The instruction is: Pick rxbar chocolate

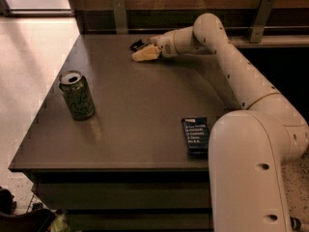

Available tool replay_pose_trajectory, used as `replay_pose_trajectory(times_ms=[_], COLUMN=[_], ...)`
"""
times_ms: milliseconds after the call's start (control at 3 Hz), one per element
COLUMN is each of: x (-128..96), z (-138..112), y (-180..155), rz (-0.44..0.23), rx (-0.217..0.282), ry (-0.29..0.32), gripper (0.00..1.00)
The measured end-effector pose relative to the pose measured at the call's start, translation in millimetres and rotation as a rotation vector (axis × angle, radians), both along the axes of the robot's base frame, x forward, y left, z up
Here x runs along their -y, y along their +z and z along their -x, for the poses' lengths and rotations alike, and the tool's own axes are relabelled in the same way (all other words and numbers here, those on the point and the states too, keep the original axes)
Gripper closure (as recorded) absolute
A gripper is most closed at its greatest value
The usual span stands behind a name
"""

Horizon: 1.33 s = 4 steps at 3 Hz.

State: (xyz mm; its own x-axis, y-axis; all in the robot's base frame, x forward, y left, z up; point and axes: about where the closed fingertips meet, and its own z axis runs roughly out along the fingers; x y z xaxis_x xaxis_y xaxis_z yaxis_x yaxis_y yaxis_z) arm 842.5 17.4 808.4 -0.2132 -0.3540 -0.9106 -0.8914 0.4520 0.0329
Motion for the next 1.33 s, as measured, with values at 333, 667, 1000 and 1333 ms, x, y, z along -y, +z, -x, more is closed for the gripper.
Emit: replay_pose_trajectory(times_ms=[333, 667, 1000, 1333], x=[-0.1, -0.3, -1.9, -12.8], z=[0.0, 0.0, 0.2, 1.6], y=[5.2, 7.1, 8.4, 19.1], rz=[0.000, 0.000, -0.003, -0.028], rx=[0.000, 0.000, 0.001, 0.012], ry=[0.000, 0.000, 0.008, 0.062], gripper=[0.83, 1.00, 1.00, 1.00])
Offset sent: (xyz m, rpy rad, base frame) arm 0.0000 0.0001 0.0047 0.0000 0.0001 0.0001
